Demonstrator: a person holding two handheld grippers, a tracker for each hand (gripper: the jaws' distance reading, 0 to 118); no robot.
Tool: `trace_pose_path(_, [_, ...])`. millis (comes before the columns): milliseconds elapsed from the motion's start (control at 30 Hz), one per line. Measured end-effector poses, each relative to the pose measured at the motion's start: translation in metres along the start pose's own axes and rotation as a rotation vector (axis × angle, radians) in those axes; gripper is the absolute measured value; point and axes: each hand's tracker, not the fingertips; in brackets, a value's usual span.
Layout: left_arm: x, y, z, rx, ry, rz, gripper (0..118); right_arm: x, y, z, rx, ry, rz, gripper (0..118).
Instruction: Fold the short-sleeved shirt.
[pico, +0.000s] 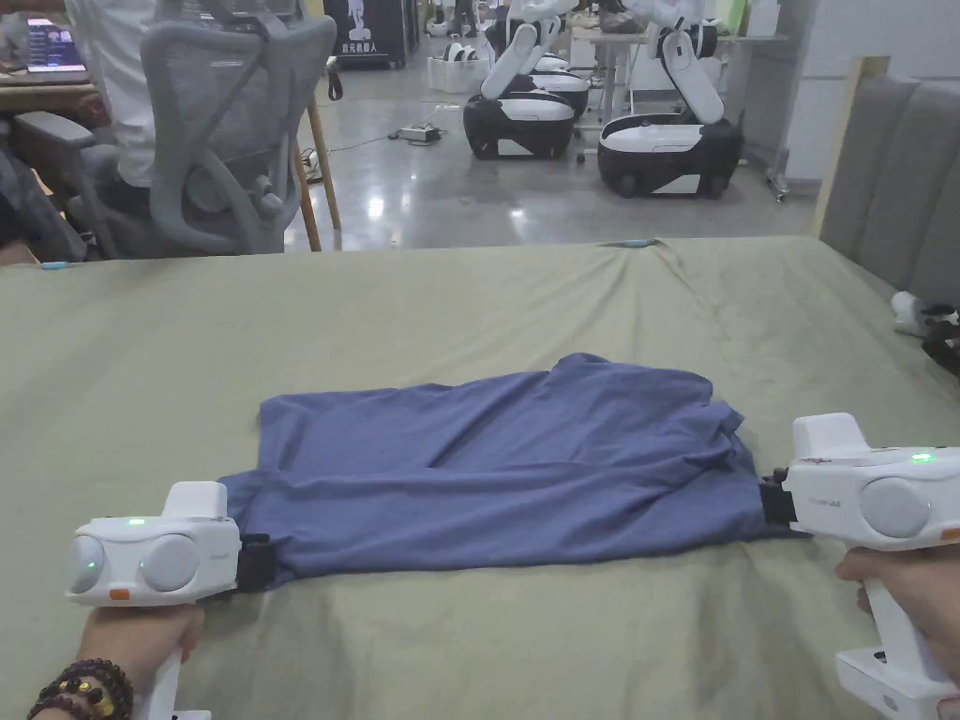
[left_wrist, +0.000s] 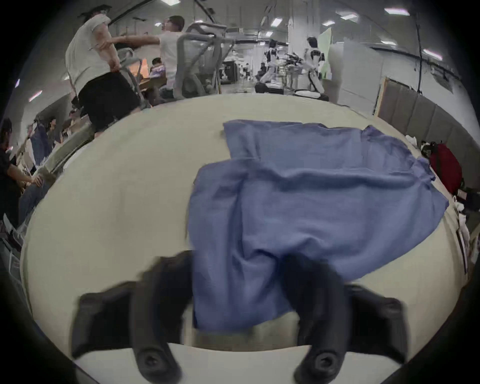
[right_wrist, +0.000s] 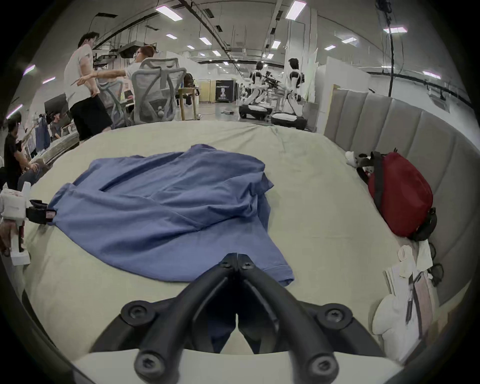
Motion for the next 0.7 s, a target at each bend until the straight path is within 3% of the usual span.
trace_pose_path(67, [0.0, 0.003, 0.007, 0.051, -0.036, 0.02, 1, 0.005, 0.004, -0.012, -0.006, 0.0, -0.001, 0])
trace_pose_path(167, [0.0, 0.007, 0.008, 0.043, -0.035, 0.028, 3, 0.011, 0.015, -0.024, -0.005, -0.003, -0.018, 3])
trace_pose_path(200, [0.0, 0.008, 0.008, 0.044, -0.029, 0.013, 3, 0.013, 0.018, -0.029, 0.001, 0.003, -0.027, 19])
trace_pose_path(233, [0.0, 0.008, 0.007, 0.041, -0.028, 0.006, 3, 0.015, 0.022, -0.036, -0.002, 0.018, -0.037, 68])
trace_pose_path(267, [-0.001, 0.009, 0.006, 0.037, -0.029, 0.007, 3, 0.017, 0.024, -0.046, -0.021, 0.029, -0.048, 106])
trace_pose_path(300, [-0.002, 0.007, 0.009, 0.034, -0.03, 0.008, 3, 0.018, 0.026, -0.055, -0.052, 0.026, -0.055, 118])
trace_pose_path(367, [-0.002, 0.007, 0.009, 0.033, -0.032, 0.012, 3, 0.019, 0.029, -0.064, -0.049, 0.019, -0.061, 101])
trace_pose_path(467, [-0.004, 0.005, 0.005, 0.025, -0.034, 0.011, 3, 0.021, 0.013, -0.081, -0.156, -0.011, -0.058, 98])
trace_pose_path(533, [-0.003, 0.005, 0.002, 0.02, -0.031, 0.007, 3, 0.019, 0.0, -0.094, -0.256, -0.015, -0.058, 81])
trace_pose_path(567, [-0.003, 0.005, 0.003, 0.019, -0.031, 0.007, 3, 0.016, -0.007, -0.098, -0.282, 0.021, -0.066, 81])
trace_pose_path(600, [-0.002, 0.005, 0.002, 0.017, -0.03, 0.008, 3, 0.025, -0.001, -0.115, -0.187, -0.03, -0.062, 75])
trace_pose_path(667, [0.0, 0.005, 0.0, 0.013, -0.028, 0.004, 3, 0.02, 0.005, -0.112, -0.2, -0.005, -0.024, 39])
trace_pose_path(700, [0.002, 0.005, 0.0, 0.011, -0.026, -0.002, 3, 0.014, 0.007, -0.107, -0.194, 0.018, 0.01, 13])
